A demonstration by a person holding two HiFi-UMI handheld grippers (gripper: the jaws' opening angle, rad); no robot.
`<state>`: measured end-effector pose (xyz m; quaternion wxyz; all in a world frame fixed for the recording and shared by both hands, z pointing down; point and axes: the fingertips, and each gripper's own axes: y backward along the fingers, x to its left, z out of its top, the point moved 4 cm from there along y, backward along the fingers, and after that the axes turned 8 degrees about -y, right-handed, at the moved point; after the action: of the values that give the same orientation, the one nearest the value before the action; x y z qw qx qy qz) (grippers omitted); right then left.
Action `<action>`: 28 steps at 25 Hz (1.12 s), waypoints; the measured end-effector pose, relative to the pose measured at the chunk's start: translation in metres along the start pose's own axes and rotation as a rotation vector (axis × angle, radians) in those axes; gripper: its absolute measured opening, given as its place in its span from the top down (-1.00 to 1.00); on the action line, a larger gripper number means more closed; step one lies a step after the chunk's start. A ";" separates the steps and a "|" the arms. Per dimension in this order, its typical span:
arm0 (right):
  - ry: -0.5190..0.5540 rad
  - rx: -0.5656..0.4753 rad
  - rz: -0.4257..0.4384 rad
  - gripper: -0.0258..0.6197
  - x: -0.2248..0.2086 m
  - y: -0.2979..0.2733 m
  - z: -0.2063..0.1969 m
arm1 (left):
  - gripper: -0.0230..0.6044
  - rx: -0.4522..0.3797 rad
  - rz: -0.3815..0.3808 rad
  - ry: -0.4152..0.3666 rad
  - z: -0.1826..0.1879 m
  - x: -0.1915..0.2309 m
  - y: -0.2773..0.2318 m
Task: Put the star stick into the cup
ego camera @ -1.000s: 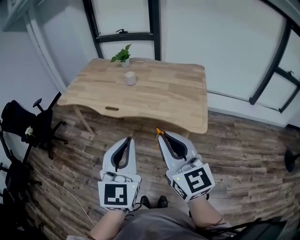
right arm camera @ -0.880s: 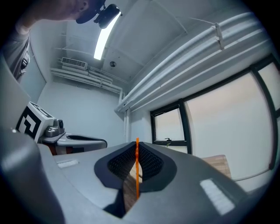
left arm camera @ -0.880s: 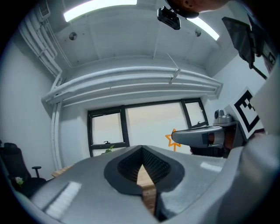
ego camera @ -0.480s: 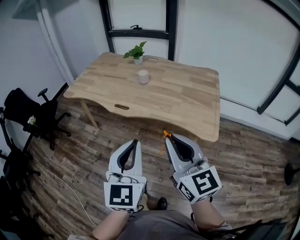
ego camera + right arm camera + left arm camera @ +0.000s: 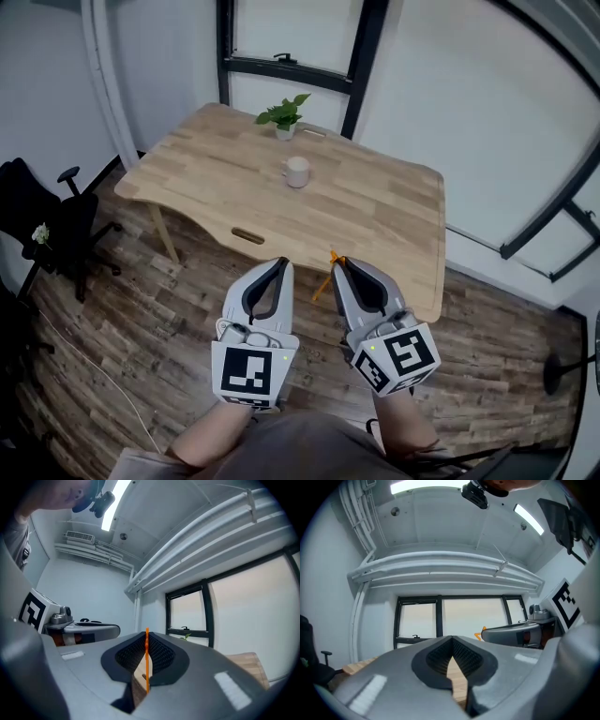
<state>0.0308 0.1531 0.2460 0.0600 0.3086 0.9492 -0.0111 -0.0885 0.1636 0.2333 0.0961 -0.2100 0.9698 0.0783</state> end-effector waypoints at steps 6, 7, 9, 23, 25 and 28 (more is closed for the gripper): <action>0.022 -0.030 -0.035 0.78 -0.004 -0.048 0.012 | 0.93 -0.027 -0.042 -0.008 -0.008 0.039 -0.029; 0.024 -0.033 -0.041 0.78 -0.004 -0.055 0.012 | 0.93 -0.027 -0.048 -0.007 -0.010 0.044 -0.033; 0.027 -0.038 -0.049 0.78 -0.004 -0.067 0.013 | 0.93 -0.026 -0.059 -0.001 -0.016 0.055 -0.041; -0.042 -0.011 -0.109 0.78 -0.057 -0.115 -0.008 | 0.93 0.080 -0.115 0.029 -0.067 0.070 -0.106; -0.051 -0.006 -0.112 0.78 -0.070 -0.126 -0.013 | 0.93 0.096 -0.115 0.027 -0.074 0.072 -0.120; -0.063 -0.004 -0.114 0.78 -0.088 -0.146 -0.016 | 0.93 0.119 -0.113 0.017 -0.082 0.078 -0.141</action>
<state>0.0140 -0.0151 0.2701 0.0900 0.2531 0.9630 -0.0223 -0.1113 -0.0097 0.2796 0.1043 -0.2588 0.9602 0.0134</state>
